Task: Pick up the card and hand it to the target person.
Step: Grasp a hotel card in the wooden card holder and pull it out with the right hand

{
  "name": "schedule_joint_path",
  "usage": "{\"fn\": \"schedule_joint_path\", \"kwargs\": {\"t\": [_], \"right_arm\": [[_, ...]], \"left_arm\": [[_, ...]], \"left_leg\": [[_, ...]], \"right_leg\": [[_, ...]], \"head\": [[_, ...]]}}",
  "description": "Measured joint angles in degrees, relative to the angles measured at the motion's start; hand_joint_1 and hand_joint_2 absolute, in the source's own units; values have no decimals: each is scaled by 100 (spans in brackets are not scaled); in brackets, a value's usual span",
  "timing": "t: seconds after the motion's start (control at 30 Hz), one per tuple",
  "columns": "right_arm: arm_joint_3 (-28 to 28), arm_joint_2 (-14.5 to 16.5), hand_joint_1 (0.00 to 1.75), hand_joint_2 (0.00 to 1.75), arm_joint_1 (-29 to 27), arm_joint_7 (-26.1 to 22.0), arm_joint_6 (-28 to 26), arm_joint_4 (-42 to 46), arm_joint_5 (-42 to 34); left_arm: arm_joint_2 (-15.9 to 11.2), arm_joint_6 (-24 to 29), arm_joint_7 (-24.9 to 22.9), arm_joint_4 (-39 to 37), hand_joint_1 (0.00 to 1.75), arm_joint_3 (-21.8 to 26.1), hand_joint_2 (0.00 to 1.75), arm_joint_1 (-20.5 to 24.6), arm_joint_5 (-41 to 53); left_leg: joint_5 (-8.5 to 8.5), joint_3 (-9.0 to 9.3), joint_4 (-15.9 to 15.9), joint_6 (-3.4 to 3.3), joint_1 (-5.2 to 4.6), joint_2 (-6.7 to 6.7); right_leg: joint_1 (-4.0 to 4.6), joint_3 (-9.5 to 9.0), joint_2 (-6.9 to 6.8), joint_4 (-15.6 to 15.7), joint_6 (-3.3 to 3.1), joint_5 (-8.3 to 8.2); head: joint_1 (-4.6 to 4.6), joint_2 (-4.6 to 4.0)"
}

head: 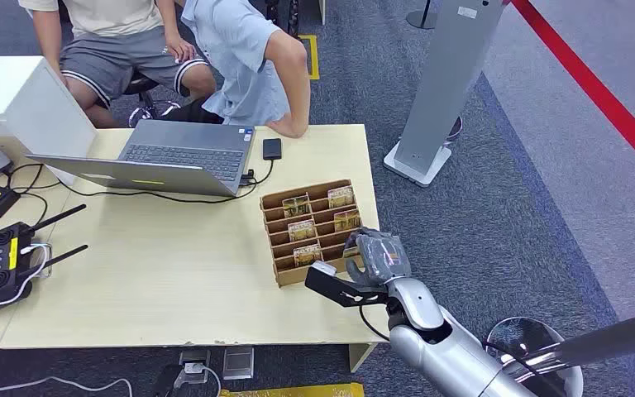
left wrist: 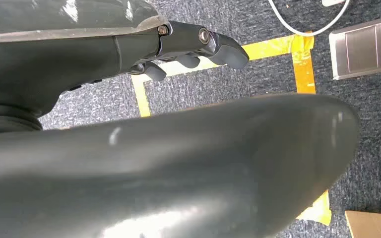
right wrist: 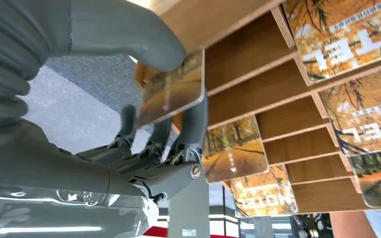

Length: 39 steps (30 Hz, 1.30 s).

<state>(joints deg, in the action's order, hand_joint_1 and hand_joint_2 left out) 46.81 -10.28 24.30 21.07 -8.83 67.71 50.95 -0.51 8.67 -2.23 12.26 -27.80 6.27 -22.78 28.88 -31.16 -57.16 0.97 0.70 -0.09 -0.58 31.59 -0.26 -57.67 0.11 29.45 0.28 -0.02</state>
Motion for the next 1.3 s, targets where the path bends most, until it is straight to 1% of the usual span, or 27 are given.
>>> {"fn": "schedule_joint_path", "kwargs": {"t": [0.13,0.33,0.47,0.6,0.67,0.8,0.93,1.3], "right_arm": [[18,3,116,175,18,-21,-2,-1,6],[44,31,131,175,43,-33,-7,-2,27],[47,36,131,175,49,-36,-11,-2,28],[81,49,140,175,49,-100,-15,-19,31],[81,49,138,175,49,-110,-15,-20,31],[78,47,138,175,46,-122,-15,-20,33],[75,47,136,175,43,-138,-16,-20,35],[68,47,134,175,38,-158,-23,-19,33]], "left_arm": [[-3,15,2,0,0,-1,0,-4,-40],[-3,24,16,0,0,-2,0,-13,-57],[-3,24,17,0,0,-2,0,-13,-57],[-3,13,137,0,0,-47,175,-34,-86],[-4,-2,216,0,0,-53,175,-36,-114],[-11,-3,376,2,0,-70,0,-36,-197],[-23,7,409,0,0,-74,175,-36,-377],[-52,-8,443,0,0,-145,175,-35,-388]], "left_leg": [[0,0,0,0,0,0],[0,0,0,0,0,0],[0,1,0,0,0,0],[0,1,0,0,0,0],[0,1,0,0,0,0],[0,2,0,0,0,0],[0,2,0,0,0,0],[0,2,0,0,0,0]], "right_leg": [[0,0,0,0,0,0],[0,0,0,0,0,0],[0,0,0,0,0,0],[0,0,0,0,0,0],[0,0,0,0,0,0],[0,0,0,0,0,0],[0,0,0,0,0,0],[0,0,0,0,0,0]], "head": [[-1,0],[-2,0],[-2,0],[1,0],[1,0],[-1,0],[-2,0],[1,0]]}}
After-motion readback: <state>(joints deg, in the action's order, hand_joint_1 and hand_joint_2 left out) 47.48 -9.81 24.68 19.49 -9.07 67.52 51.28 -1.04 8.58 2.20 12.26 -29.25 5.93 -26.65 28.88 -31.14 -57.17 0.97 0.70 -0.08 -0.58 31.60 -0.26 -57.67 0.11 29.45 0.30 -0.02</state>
